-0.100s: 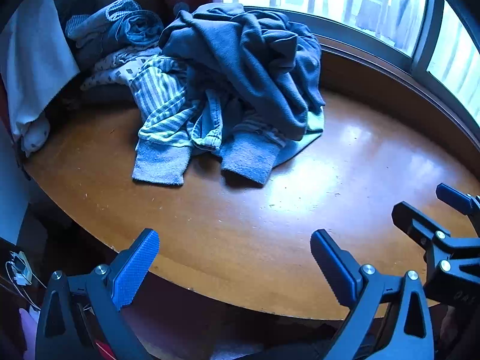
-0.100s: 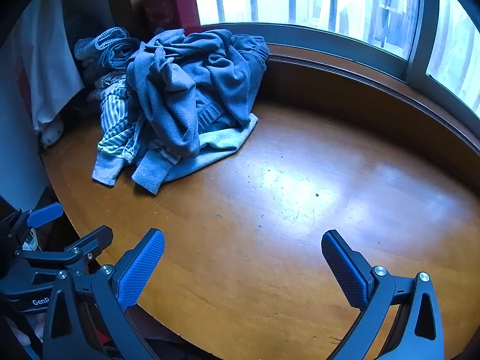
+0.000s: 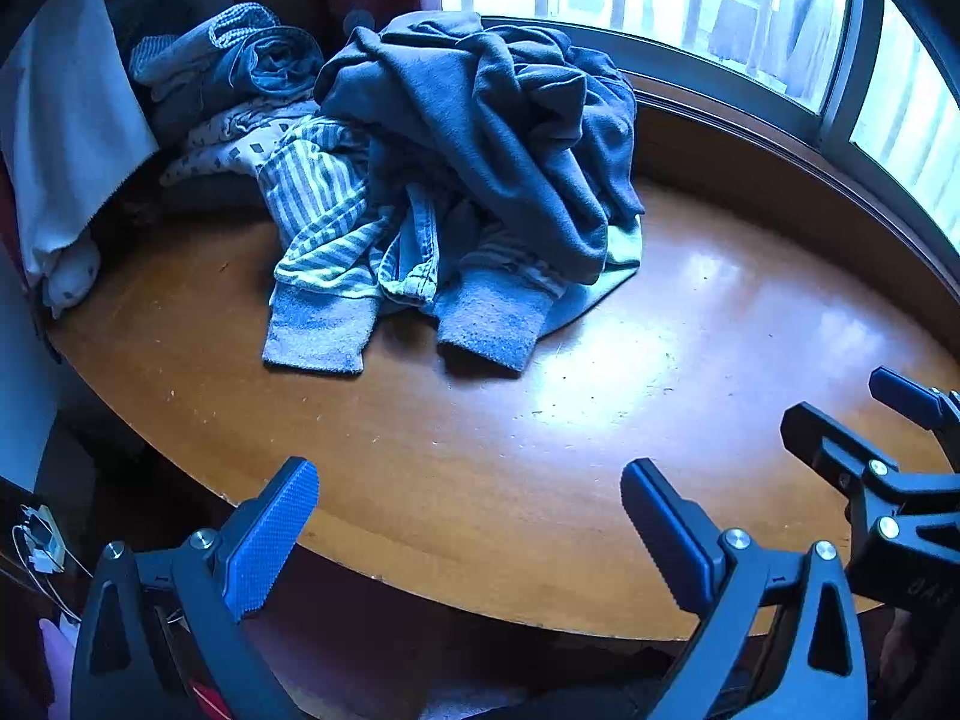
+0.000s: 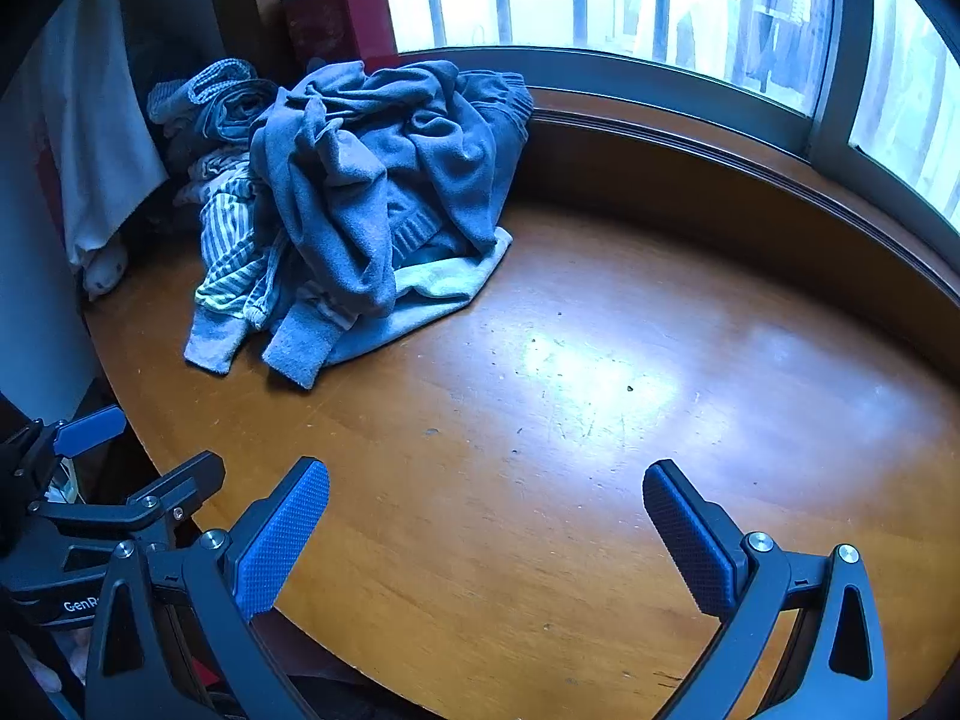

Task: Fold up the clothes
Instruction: 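Move both open grippers toward the heap of grey-blue clothes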

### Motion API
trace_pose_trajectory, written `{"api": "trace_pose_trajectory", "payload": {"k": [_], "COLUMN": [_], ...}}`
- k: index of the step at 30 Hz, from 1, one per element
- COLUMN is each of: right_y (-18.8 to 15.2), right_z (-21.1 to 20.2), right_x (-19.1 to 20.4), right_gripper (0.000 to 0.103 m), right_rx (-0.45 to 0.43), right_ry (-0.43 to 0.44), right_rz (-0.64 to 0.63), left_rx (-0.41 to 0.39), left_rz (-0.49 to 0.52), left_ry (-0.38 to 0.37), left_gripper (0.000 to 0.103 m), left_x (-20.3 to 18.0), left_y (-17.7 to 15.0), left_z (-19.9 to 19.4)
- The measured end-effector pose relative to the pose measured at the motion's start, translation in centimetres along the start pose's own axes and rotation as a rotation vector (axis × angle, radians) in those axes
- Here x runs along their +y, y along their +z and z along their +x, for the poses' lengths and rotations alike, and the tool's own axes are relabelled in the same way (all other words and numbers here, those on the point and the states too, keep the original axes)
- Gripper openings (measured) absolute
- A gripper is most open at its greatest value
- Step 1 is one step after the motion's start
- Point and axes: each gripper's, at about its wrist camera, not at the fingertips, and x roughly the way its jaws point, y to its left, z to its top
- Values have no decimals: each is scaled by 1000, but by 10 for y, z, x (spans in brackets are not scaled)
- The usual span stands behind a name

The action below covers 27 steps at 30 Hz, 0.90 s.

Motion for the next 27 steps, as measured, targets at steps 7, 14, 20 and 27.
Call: {"api": "trace_pose_trajectory", "payload": {"k": [7,14,20,27], "right_y": [-3,-3,-2,1], "right_z": [1,-3,-5,-1], "right_x": [4,-2,-2,0], "right_gripper": [103,103,103,103], "right_rx": [-4,6,3,7], "right_ry": [-5,-15,-25,-30], "right_rz": [-6,-4,5,13], "left_rx": [7,13,7,8], "left_rz": [6,15,21,31], "left_ry": [-5,-17,-24,-30], "left_gripper": [103,103,103,103], "left_x": [-8,-12,-10,-7], "left_y": [4,7,9,12], "left_z": [-5,-7,-7,-1]}}
